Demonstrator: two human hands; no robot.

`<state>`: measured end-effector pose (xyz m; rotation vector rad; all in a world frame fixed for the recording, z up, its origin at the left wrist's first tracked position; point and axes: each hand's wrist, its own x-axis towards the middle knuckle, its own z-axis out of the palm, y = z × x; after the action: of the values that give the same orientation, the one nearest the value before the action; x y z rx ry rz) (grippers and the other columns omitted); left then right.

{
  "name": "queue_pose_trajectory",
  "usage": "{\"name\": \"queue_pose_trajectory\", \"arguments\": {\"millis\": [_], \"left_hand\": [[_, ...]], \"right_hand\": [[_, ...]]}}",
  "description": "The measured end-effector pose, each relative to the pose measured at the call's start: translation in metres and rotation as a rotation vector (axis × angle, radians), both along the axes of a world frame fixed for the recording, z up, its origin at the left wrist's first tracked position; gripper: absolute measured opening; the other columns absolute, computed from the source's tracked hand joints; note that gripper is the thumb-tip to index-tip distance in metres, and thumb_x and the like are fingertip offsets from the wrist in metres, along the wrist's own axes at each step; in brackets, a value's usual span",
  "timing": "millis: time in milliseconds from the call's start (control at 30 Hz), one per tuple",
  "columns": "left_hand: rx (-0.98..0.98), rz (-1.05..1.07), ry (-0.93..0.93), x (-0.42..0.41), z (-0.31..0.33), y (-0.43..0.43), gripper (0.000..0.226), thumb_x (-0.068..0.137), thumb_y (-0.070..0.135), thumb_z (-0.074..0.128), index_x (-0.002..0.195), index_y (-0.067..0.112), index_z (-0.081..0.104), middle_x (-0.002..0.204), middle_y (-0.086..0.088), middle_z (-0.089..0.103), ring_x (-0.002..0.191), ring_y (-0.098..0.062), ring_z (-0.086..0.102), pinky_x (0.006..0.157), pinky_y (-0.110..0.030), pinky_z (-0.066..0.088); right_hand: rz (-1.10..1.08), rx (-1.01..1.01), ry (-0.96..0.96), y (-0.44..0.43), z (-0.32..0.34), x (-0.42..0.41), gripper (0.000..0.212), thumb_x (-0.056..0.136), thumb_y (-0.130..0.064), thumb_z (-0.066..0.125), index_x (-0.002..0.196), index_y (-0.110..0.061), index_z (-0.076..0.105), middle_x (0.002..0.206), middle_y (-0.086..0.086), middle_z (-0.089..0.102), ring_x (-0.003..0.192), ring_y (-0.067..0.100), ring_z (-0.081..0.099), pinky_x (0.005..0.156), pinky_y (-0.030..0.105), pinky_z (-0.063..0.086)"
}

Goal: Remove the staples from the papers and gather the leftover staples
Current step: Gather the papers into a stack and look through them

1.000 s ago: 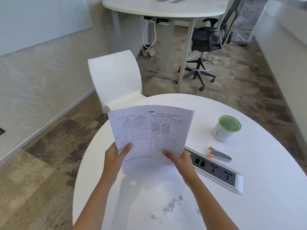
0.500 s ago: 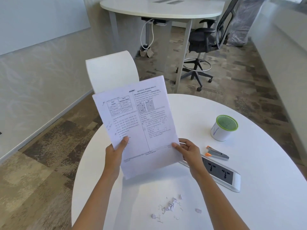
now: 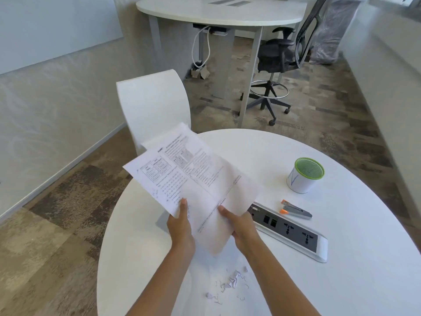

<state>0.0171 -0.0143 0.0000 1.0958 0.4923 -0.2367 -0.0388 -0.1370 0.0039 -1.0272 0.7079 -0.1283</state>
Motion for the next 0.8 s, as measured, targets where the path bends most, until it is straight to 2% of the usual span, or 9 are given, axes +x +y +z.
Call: {"name": "queue_pose_trajectory", "arguments": {"millis": [67, 133, 233, 333, 400, 500, 600, 700, 800], "left_hand": [[0.022, -0.003, 0.026, -0.002, -0.008, 0.002, 0.019, 0.091, 0.020, 0.060, 0.110, 0.019, 0.062, 0.120, -0.003, 0.063, 0.114, -0.023, 0.058, 0.104, -0.039, 0.043], [0.044, 0.024, 0.066, 0.005, -0.013, 0.012, 0.031, 0.094, 0.012, 0.055, 0.125, 0.013, 0.054, 0.126, -0.009, 0.059, 0.110, -0.027, 0.058, 0.100, -0.043, 0.045], [0.139, 0.124, 0.140, 0.029, -0.027, 0.041, 0.047, 0.093, 0.001, 0.052, 0.138, 0.008, 0.041, 0.133, -0.016, 0.053, 0.117, -0.034, 0.055, 0.098, -0.047, 0.045], [0.333, 0.051, 0.153, 0.046, -0.045, 0.071, 0.049, 0.088, -0.004, 0.055, 0.133, 0.013, 0.048, 0.137, -0.016, 0.051, 0.117, -0.035, 0.055, 0.099, -0.047, 0.046], [0.485, -0.087, 0.099, 0.047, -0.051, 0.083, 0.049, 0.087, -0.005, 0.055, 0.132, 0.013, 0.051, 0.138, -0.012, 0.052, 0.119, -0.032, 0.053, 0.101, -0.045, 0.044], [0.722, -0.270, -0.028, 0.040, -0.047, 0.086, 0.043, 0.090, -0.002, 0.049, 0.131, 0.007, 0.054, 0.132, -0.011, 0.056, 0.120, -0.030, 0.052, 0.101, -0.038, 0.041], [0.913, -0.358, -0.143, 0.035, -0.047, 0.083, 0.039, 0.094, 0.004, 0.042, 0.132, 0.003, 0.052, 0.132, -0.016, 0.056, 0.122, -0.033, 0.050, 0.103, -0.039, 0.038], [0.989, -0.339, -0.202, 0.033, -0.047, 0.078, 0.035, 0.098, 0.009, 0.038, 0.126, -0.001, 0.056, 0.125, -0.020, 0.059, 0.120, -0.035, 0.051, 0.101, -0.039, 0.039], [0.960, -0.311, -0.173, 0.036, -0.046, 0.077, 0.028, 0.096, 0.009, 0.043, 0.115, -0.002, 0.059, 0.115, -0.020, 0.062, 0.111, -0.036, 0.055, 0.091, -0.037, 0.041]], "right_hand": [[0.002, -0.127, 0.086, -0.002, -0.007, -0.001, 0.037, 0.079, -0.005, 0.072, 0.113, -0.009, 0.057, 0.098, 0.003, 0.068, 0.086, 0.021, 0.064, 0.072, 0.036, 0.053], [0.035, -0.242, 0.180, -0.012, -0.013, -0.002, 0.040, 0.079, -0.005, 0.072, 0.116, -0.004, 0.057, 0.104, 0.008, 0.067, 0.088, 0.025, 0.062, 0.075, 0.037, 0.051], [0.194, -0.372, 0.322, -0.032, -0.018, -0.006, 0.042, 0.078, -0.007, 0.073, 0.117, -0.003, 0.057, 0.109, 0.011, 0.064, 0.090, 0.025, 0.059, 0.066, 0.031, 0.050], [0.298, -0.431, 0.404, -0.049, -0.026, -0.009, 0.045, 0.076, -0.011, 0.075, 0.117, -0.008, 0.057, 0.110, 0.006, 0.063, 0.097, 0.025, 0.059, 0.080, 0.038, 0.052], [0.212, -0.429, 0.404, -0.053, -0.033, -0.010, 0.051, 0.071, -0.013, 0.078, 0.118, -0.012, 0.056, 0.115, 0.007, 0.064, 0.101, 0.027, 0.060, 0.088, 0.045, 0.052], [-0.018, -0.474, 0.406, -0.048, -0.037, -0.013, 0.052, 0.077, -0.015, 0.072, 0.122, -0.010, 0.047, 0.115, 0.007, 0.060, 0.095, 0.024, 0.058, 0.081, 0.038, 0.049], [-0.039, -0.542, 0.409, -0.037, -0.038, -0.015, 0.046, 0.093, -0.014, 0.052, 0.135, -0.011, 0.034, 0.126, 0.011, 0.055, 0.099, 0.028, 0.054, 0.082, 0.037, 0.045], [0.039, -0.622, 0.433, -0.031, -0.042, -0.014, 0.049, 0.097, -0.012, 0.040, 0.143, -0.014, 0.025, 0.133, 0.011, 0.050, 0.115, 0.032, 0.051, 0.091, 0.039, 0.042], [0.077, -0.609, 0.449, -0.034, -0.042, -0.015, 0.053, 0.093, -0.015, 0.047, 0.143, -0.018, 0.028, 0.130, 0.010, 0.052, 0.113, 0.031, 0.052, 0.094, 0.042, 0.045]]}}
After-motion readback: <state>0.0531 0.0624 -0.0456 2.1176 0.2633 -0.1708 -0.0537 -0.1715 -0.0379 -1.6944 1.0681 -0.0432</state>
